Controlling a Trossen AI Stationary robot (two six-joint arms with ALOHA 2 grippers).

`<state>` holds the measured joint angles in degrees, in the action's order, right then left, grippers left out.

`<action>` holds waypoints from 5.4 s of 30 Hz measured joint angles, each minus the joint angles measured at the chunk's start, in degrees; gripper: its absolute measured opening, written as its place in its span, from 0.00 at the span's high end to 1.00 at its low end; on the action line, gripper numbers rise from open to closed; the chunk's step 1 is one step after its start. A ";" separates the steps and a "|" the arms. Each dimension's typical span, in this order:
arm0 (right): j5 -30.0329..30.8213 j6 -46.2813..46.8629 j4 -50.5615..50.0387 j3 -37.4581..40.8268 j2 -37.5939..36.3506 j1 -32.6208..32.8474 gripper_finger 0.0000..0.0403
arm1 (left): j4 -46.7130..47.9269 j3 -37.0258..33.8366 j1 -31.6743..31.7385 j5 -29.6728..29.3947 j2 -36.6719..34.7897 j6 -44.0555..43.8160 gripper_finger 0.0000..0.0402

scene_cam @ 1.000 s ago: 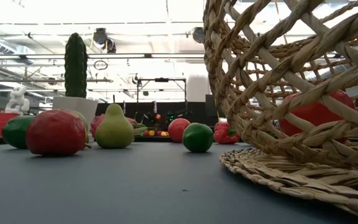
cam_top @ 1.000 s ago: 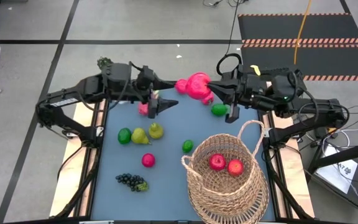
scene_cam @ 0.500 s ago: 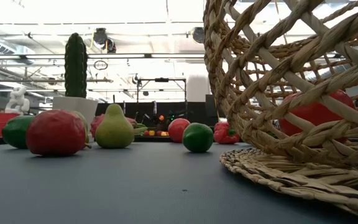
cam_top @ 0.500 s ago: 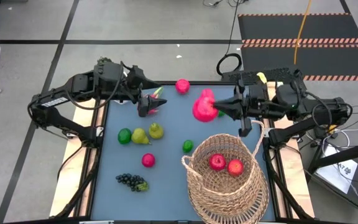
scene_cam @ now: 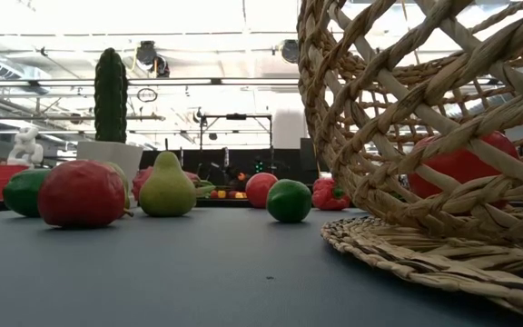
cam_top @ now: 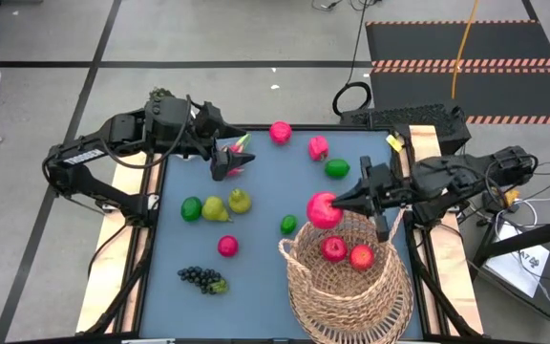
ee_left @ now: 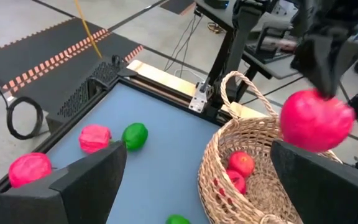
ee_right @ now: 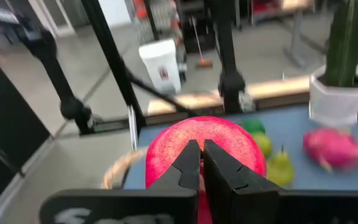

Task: Build produce basket
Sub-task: Put the red apple into the brown basket

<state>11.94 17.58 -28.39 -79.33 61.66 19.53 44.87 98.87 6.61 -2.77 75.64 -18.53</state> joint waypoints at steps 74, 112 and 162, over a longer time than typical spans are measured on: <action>-11.27 29.94 17.03 29.83 -8.43 5.59 0.65 | 15.19 -0.23 0.21 -4.83 0.11 -7.83 0.01; 4.62 20.28 12.66 29.79 -23.45 5.53 0.65 | 4.69 -22.73 2.74 -3.07 3.02 -30.69 0.01; 4.55 11.24 7.44 29.79 -32.49 5.53 0.65 | 1.60 -22.62 6.09 -6.37 8.20 -43.54 0.01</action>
<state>16.49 28.81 -20.95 -49.54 29.17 25.06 46.48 76.25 12.70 -9.15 83.83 -62.06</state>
